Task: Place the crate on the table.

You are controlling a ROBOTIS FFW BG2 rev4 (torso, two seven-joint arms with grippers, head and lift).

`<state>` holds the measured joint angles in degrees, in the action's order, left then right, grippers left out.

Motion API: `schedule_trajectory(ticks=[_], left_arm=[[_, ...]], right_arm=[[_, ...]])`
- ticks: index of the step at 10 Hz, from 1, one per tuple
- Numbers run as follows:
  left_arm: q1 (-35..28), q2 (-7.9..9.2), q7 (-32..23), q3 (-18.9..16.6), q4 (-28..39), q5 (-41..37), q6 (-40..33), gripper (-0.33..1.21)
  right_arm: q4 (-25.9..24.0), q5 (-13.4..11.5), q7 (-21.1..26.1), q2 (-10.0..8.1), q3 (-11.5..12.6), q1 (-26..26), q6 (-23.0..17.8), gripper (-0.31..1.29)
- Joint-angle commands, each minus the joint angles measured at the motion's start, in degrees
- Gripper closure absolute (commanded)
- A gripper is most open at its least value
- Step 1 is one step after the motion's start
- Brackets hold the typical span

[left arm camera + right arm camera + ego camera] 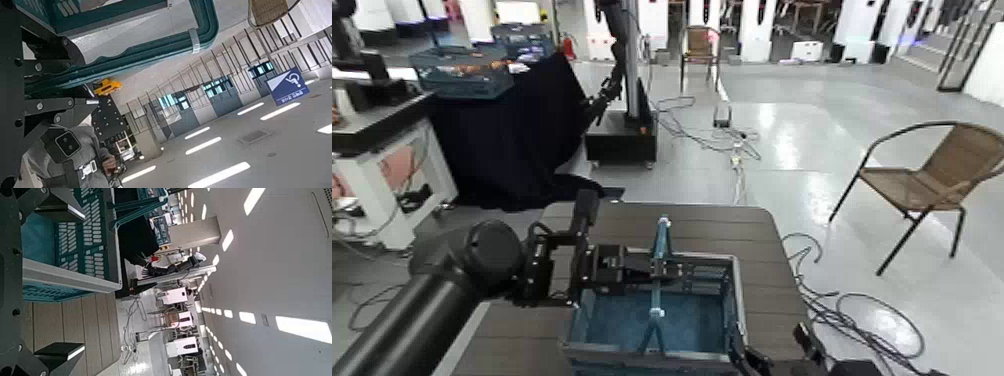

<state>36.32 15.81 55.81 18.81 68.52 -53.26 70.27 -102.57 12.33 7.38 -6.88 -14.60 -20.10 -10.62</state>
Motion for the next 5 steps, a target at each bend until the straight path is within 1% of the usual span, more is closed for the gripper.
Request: schedule_trajectory(ticks=[1, 3, 5], left_arm=[[1.8, -1.30, 0.1, 0.6, -3.9, 0.0, -1.1, 1.19], [3.3, -2.18, 1.0, 1.2, -7.8, 0.5, -2.2, 1.19], [5.3, -3.24, 5.1, 2.2, -11.4, 4.1, -3.3, 1.19]], right_arm=[[0.1, 0.2, 0.0, -0.06, -0.2, 0.1, -0.1, 0.15], [0.2, 0.2, 0.0, -0.06, -0.3, 0.2, -0.2, 0.15], [0.2, 0.3, 0.0, -0.15, -0.4, 0.3, -0.3, 0.15]])
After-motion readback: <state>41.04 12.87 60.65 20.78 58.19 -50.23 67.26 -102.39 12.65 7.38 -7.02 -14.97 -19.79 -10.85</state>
